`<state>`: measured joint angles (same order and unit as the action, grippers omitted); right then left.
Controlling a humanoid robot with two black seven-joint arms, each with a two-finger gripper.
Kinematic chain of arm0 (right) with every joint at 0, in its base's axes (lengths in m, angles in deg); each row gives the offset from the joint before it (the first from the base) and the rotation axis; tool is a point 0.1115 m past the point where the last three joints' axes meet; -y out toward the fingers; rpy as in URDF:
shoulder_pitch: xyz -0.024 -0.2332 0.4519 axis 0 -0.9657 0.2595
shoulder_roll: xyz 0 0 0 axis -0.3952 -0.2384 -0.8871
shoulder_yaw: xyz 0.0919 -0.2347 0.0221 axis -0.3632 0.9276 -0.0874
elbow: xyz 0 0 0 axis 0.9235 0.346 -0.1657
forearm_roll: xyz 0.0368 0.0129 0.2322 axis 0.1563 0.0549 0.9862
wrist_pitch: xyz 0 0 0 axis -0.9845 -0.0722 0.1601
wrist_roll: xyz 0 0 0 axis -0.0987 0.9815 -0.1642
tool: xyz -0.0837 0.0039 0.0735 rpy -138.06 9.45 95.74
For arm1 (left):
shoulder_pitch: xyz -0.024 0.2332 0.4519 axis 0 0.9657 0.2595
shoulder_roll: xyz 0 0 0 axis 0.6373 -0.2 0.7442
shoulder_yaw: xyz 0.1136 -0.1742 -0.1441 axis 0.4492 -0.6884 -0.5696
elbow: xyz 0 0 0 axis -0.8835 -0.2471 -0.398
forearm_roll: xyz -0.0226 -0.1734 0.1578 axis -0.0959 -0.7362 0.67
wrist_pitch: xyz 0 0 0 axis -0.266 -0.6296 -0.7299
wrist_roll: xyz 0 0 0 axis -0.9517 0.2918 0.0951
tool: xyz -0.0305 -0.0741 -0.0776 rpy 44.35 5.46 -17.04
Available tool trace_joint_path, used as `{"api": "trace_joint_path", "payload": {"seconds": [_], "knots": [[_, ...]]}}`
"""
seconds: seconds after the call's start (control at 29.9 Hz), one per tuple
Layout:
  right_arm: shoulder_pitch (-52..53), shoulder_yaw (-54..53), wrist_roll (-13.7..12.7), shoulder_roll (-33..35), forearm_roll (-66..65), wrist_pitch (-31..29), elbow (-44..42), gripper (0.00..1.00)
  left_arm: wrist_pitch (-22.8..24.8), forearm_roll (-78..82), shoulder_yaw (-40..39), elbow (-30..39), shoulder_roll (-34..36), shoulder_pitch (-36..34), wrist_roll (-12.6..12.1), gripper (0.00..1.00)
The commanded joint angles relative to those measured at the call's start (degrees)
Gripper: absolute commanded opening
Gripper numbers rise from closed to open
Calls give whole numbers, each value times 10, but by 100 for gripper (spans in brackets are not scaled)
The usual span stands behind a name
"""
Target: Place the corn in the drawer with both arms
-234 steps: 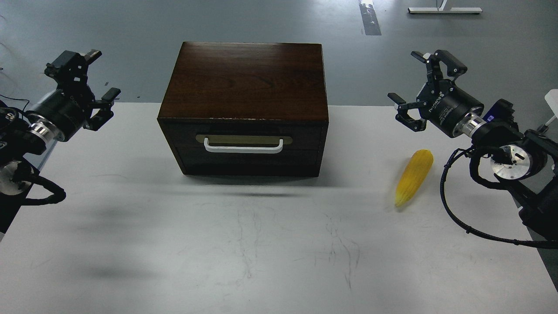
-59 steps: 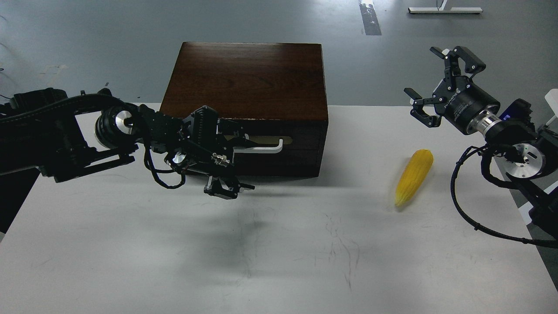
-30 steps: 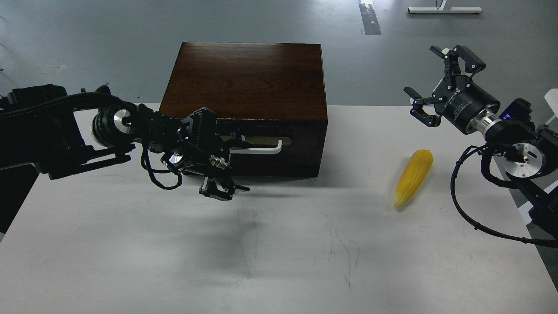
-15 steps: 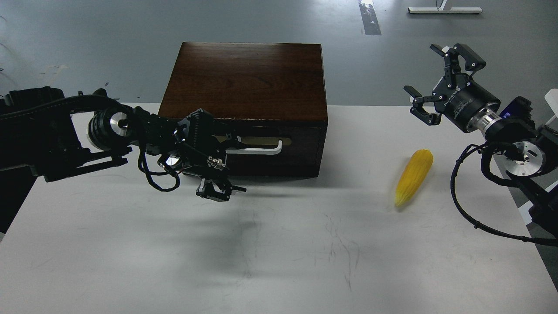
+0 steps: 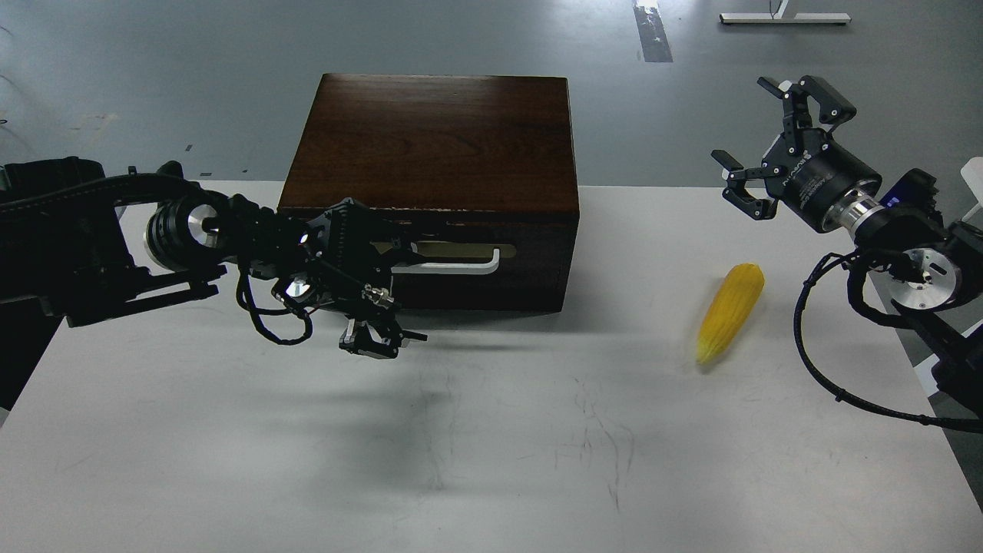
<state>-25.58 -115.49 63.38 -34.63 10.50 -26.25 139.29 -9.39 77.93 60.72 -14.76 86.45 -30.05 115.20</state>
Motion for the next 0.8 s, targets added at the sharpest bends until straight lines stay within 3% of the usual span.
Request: {"api": "trace_joint_path", "payload": {"seconds": [0.0, 0.43, 0.77], "knots": [[0, 0, 0, 0, 0, 0, 0, 100, 1, 0, 0, 14, 0, -4, 0, 98], [0, -1, 0, 1, 0, 0, 0, 100, 4, 0, 24, 57, 12, -20, 0, 98], [0, 0, 0, 1, 0, 0, 0, 100, 8, 0, 24, 122, 68, -20, 0, 98]]}}
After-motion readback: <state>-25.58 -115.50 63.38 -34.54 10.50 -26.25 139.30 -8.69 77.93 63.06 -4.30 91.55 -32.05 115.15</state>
